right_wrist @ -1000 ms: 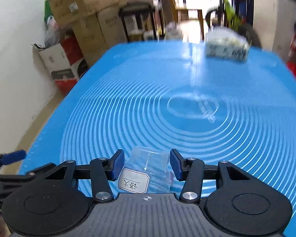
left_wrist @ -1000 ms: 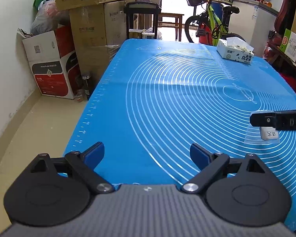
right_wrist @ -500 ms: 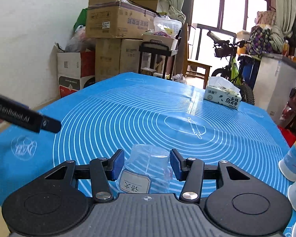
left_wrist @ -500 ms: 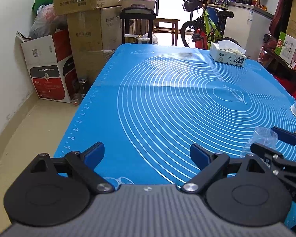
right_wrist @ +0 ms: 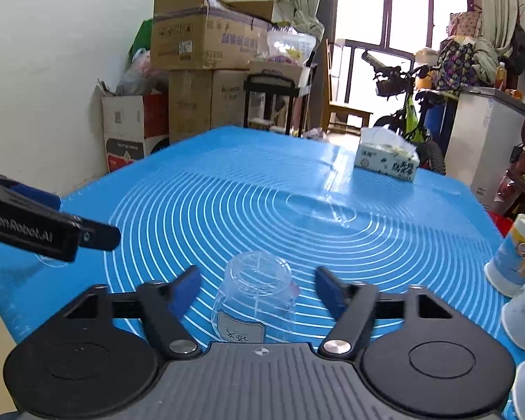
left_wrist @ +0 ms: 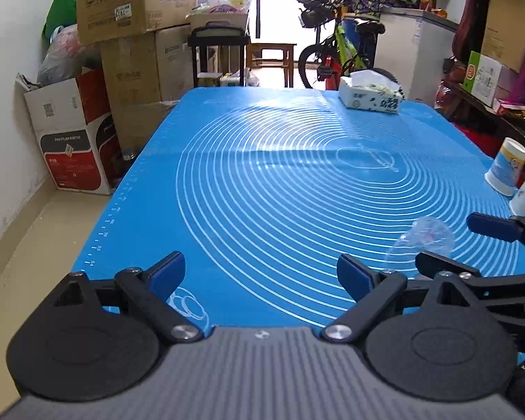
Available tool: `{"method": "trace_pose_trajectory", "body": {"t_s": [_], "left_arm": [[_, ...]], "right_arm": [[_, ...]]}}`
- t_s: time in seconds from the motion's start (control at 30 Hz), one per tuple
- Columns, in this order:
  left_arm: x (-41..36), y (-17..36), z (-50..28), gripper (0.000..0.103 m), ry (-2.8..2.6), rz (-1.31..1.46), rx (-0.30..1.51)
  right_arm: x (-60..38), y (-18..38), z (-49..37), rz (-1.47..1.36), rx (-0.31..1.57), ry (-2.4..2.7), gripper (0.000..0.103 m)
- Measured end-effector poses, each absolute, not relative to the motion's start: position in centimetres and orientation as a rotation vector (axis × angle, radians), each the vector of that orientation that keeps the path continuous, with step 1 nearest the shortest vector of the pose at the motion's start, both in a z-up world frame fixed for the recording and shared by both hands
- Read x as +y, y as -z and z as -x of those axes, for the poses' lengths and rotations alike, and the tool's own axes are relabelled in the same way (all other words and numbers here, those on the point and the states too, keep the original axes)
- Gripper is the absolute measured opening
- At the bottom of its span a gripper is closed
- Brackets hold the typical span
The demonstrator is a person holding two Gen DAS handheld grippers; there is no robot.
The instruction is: Flip cup upside down
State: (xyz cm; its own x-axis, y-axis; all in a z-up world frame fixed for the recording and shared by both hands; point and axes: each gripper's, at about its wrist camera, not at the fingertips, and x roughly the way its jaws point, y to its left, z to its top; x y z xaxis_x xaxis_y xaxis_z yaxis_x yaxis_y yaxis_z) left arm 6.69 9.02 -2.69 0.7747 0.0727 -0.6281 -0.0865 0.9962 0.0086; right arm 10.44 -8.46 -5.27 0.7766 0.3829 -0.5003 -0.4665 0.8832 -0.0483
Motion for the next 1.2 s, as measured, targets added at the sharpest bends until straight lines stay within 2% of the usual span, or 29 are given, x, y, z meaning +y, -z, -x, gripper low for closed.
{"method": "trace_pose_trajectory", "body": {"t_s": [0.33,0.73,1.2], "left_arm": [[6.2,1.9,-3.0,0.093,-0.049,0.005,0.651],[2.8,1.8,1.0,0.093,-0.023,-0.032,0.635],[1.1,2.0,2.9,0.093,-0.001,-0.028,0.634]], "right_arm": [[-13.1,2.8,-5.3,0.104,0.578,-0.421,0.082],[-16.2,2.4,-0.8,0.068,0.573,-0.396,0.083],[-16.7,2.0,0.6,0.06,0.57,-0.386,0.083]]}}
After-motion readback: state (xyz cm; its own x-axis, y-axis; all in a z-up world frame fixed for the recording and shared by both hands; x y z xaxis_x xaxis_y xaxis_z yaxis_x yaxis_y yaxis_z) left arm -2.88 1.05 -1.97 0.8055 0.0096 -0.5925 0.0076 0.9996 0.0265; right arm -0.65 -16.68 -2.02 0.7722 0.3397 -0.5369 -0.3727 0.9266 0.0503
